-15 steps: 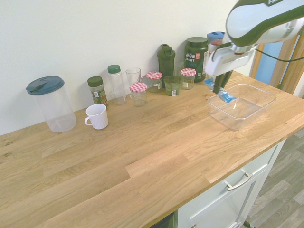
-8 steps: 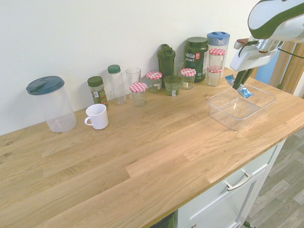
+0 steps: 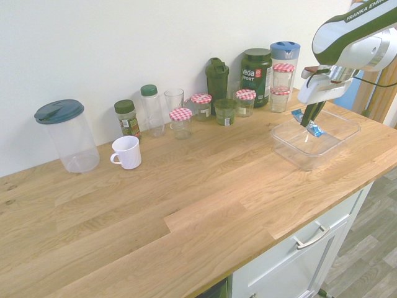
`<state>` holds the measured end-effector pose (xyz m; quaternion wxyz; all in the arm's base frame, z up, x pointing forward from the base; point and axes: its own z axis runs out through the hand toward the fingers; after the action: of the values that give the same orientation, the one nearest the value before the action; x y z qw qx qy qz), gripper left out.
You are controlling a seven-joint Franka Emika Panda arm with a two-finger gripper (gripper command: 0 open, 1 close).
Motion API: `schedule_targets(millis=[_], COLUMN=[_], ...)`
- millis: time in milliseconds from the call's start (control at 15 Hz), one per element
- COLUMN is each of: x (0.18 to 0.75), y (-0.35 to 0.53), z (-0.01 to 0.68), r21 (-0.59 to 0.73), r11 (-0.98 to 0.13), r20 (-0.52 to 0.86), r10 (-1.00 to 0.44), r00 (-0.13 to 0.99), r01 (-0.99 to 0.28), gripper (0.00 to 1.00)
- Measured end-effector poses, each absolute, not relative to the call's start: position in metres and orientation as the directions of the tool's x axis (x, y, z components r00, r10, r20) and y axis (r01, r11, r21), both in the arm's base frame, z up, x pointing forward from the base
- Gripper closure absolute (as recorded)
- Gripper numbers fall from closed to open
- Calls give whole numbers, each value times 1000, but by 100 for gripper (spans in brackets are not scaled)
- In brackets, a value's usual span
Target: Put the protein bar into the container
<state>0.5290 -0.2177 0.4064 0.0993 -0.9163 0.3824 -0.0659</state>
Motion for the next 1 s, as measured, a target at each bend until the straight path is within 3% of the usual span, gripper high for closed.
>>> schedule_targets(millis=[800, 867, 1000], x=[541, 543, 547], y=[-221, -222, -223], z=[343, 340, 340], r21=[-212, -209, -206], r11=[-683, -684, -683], r20=[0, -2, -11], r10=[-715, -715, -714], r00=[699, 699, 700], r01=[-699, -699, -701], gripper=[100, 0, 0])
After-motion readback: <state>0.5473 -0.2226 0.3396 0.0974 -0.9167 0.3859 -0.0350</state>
